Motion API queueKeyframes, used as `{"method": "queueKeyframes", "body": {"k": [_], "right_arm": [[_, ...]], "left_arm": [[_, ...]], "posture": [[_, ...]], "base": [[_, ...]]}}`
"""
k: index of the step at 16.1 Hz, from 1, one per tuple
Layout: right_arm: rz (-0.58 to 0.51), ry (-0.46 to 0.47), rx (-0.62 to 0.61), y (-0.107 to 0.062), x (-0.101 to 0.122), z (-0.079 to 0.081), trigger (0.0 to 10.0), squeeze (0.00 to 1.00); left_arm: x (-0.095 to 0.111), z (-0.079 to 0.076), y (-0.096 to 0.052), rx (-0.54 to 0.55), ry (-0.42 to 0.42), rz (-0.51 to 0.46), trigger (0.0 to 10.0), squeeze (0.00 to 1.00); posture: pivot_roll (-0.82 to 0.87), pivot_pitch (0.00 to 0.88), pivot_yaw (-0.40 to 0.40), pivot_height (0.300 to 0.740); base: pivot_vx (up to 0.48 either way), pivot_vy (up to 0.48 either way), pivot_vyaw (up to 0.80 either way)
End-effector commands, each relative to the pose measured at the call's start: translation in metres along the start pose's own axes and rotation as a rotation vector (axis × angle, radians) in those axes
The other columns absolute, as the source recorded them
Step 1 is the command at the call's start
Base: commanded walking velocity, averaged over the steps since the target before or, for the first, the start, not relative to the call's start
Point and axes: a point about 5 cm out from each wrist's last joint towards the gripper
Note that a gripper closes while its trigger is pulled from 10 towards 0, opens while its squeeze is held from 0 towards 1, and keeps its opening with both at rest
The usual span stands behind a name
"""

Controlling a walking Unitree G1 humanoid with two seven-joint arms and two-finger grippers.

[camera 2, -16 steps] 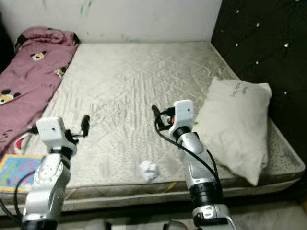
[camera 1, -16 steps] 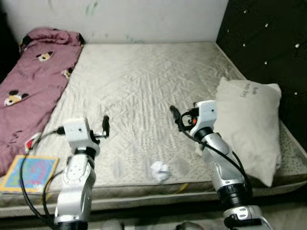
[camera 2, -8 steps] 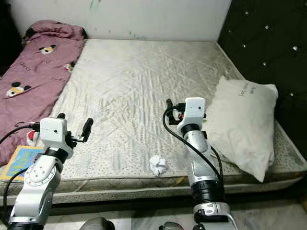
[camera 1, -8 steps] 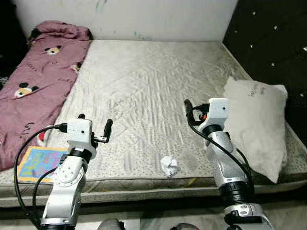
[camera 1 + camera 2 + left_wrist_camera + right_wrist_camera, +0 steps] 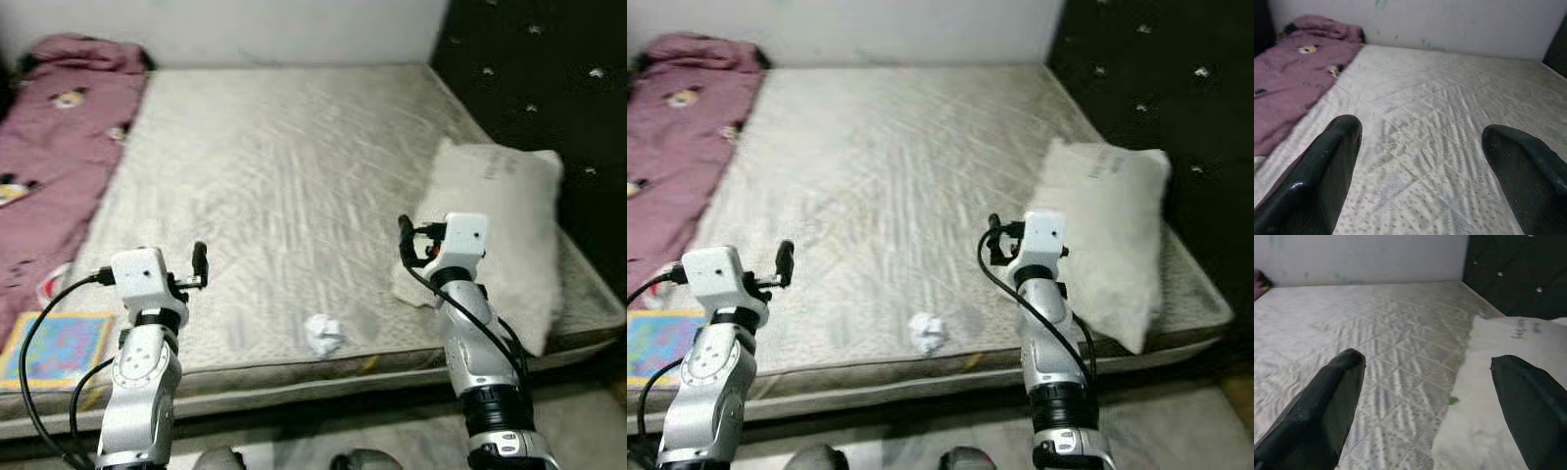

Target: Clean up the room

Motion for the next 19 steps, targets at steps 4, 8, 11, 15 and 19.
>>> {"method": "queueKeyframes", "body": {"k": [4, 8, 11, 15, 19], "right_arm": [[-0.046, 0.04, 0.102, 0.004, 0.016, 0.021, 10.0, 0.0], [-0.045, 0.067, 0.163, -0.002, 0.016, 0.032, 10.0, 0.0], [-0.039, 0.068, 0.176, -0.003, 0.015, 0.033, 10.0, 0.0], [-0.039, 0.062, 0.205, -0.004, 0.016, 0.034, 10.0, 0.0], [-0.032, 0.064, 0.222, -0.004, 0.016, 0.036, 10.0, 0.0]], "left_arm": [[0.009, 0.0, -0.001, -0.028, 0.005, -0.024, 10.0, 0.0], [0.011, 0.001, 0.001, -0.01, 0.006, -0.023, 10.0, 0.0], [0.012, 0.001, 0.003, -0.014, 0.005, -0.028, 10.0, 0.0], [0.013, 0.001, 0.003, -0.004, -0.007, -0.026, 10.0, 0.0], [0.012, 0.001, 0.003, 0.0, -0.013, -0.022, 10.0, 0.0]], "posture": [[-0.04, 0.0, -0.01, 0.74], [-0.06, 0.013, -0.006, 0.74], [-0.06, 0.021, -0.009, 0.74], [-0.06, 0.025, -0.017, 0.74], [-0.06, 0.026, -0.02, 0.73]], "base": [[0.0, 0.0, 0.0], [0.0, 0.0, 0.0], [0.0, 0.0, 0.0], [0.0, 0.0, 0.0], [0.0, 0.0, 0.0]]}}
Point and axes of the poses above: a point about 5 cm out from each wrist's last joint towards the gripper, its own y axis pointing out of the wrist towards the gripper, its own x axis along the axis of the wrist's last joint, z = x × y, and after that the axes turned 2 degrees about -y, right-handed
